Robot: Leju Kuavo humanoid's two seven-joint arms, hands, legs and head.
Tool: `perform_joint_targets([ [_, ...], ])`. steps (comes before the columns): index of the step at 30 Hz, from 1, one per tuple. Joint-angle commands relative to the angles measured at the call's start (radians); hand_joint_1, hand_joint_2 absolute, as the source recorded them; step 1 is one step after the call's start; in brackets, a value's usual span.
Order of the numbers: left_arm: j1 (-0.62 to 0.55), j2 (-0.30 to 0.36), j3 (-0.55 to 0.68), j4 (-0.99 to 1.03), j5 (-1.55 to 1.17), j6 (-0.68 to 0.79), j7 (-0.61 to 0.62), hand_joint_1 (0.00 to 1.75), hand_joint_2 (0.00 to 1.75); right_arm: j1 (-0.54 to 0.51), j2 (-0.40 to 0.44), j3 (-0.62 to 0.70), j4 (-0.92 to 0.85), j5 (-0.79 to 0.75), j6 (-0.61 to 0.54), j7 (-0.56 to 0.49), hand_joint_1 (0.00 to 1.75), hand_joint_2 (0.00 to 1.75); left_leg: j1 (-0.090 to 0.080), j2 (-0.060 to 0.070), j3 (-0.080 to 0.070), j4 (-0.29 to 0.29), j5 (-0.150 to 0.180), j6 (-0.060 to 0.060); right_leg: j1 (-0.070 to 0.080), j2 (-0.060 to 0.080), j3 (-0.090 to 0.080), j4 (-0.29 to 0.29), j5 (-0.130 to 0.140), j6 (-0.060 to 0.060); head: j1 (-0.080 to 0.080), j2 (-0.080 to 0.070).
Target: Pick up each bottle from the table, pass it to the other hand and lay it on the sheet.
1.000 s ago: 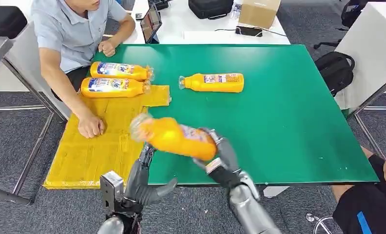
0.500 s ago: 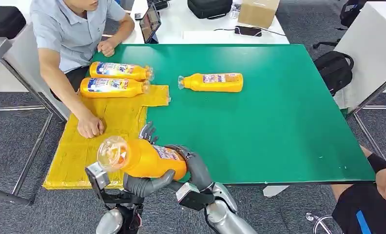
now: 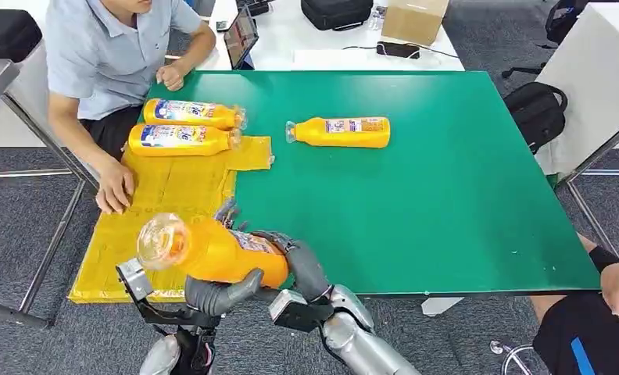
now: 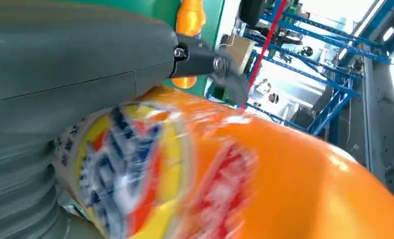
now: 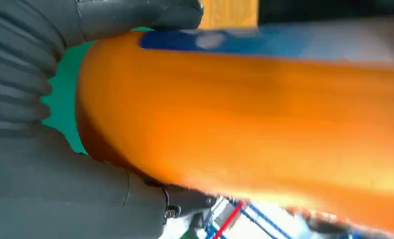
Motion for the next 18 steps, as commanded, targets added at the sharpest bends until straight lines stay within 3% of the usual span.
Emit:
perform_joint_targets([
  [1, -0.074, 0.028, -0.017, 0.075, 0.051, -0.051, 0.104, 1.75, 1.75, 0.004, 0.019, 0.022, 0.156, 0.042, -0.004, -0.034, 0.00, 0.00, 0.000, -0.002, 0.004, -0.002, -0.001, 0.001, 0.001, -0.003, 0.005, -0.002, -0.001, -0.002, 0.000, 0.000],
  [14, -0.055, 0.069, 0.035, 0.050, -0.043, 0.014, 0.086, 1.75, 1.75, 0.011, -0.005, -0.056, 0.106, 0.056, -0.042, -0.034, 0.00, 0.00, 0.000, 0.000, 0.002, -0.001, 0.000, 0.001, 0.000, -0.001, 0.002, -0.001, 0.000, -0.002, 0.000, 0.000],
  [18, -0.062, 0.120, 0.073, 0.045, -0.132, 0.068, 0.096, 1.75, 1.75, 0.011, -0.017, -0.079, 0.094, 0.059, -0.054, -0.034, 0.00, 0.00, 0.000, -0.001, 0.005, -0.002, -0.001, 0.001, 0.001, -0.002, 0.005, -0.002, -0.001, -0.003, 0.000, 0.000],
])
